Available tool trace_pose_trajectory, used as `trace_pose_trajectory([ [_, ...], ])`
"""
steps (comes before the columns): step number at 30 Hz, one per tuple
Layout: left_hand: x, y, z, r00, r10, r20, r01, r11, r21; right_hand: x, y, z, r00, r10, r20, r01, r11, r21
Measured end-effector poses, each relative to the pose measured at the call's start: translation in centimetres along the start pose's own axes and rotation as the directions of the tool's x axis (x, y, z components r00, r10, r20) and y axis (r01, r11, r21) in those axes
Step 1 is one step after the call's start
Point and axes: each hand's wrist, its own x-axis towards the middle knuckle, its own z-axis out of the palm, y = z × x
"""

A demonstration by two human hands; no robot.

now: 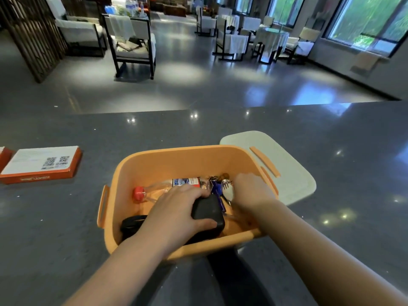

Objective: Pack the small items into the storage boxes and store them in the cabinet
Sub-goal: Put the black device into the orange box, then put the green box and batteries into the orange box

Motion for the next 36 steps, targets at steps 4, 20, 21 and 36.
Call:
trace_pose_trajectory([
  [4, 0.1, -0.3, 0.3, 1.000, -0.008, 0.019, 0.009, 1.000, -0.027, 0.5, -0.2, 0.1, 0.994, -0.008, 0.106, 0.010, 1.000, -0.022],
  [20, -13.4, -14.4, -8.2, 0.650, -0.494, -0.578, 0.314, 0.867, -0.388, -8.3, -21.5, -3.8, 0.803, -0.531, -0.270, 0.595, 0.734, 0.327],
  [21, -15.3, -16.2, -8.4, 0.619, -0.545, -0.566, 0.366, 0.837, -0.406, -8.8, -23.7, -2.7, 0.790, -0.567, -0.233, 0.612, 0.707, 0.354],
  [36, -26.3, -36.5, -14.8, 0.179, -0.820, -0.543, 0.827, 0.425, -0.369, -0.7, -49.7, 8.5, 0.871, -0.462, -0.165, 0.484, 0.753, 0.447],
])
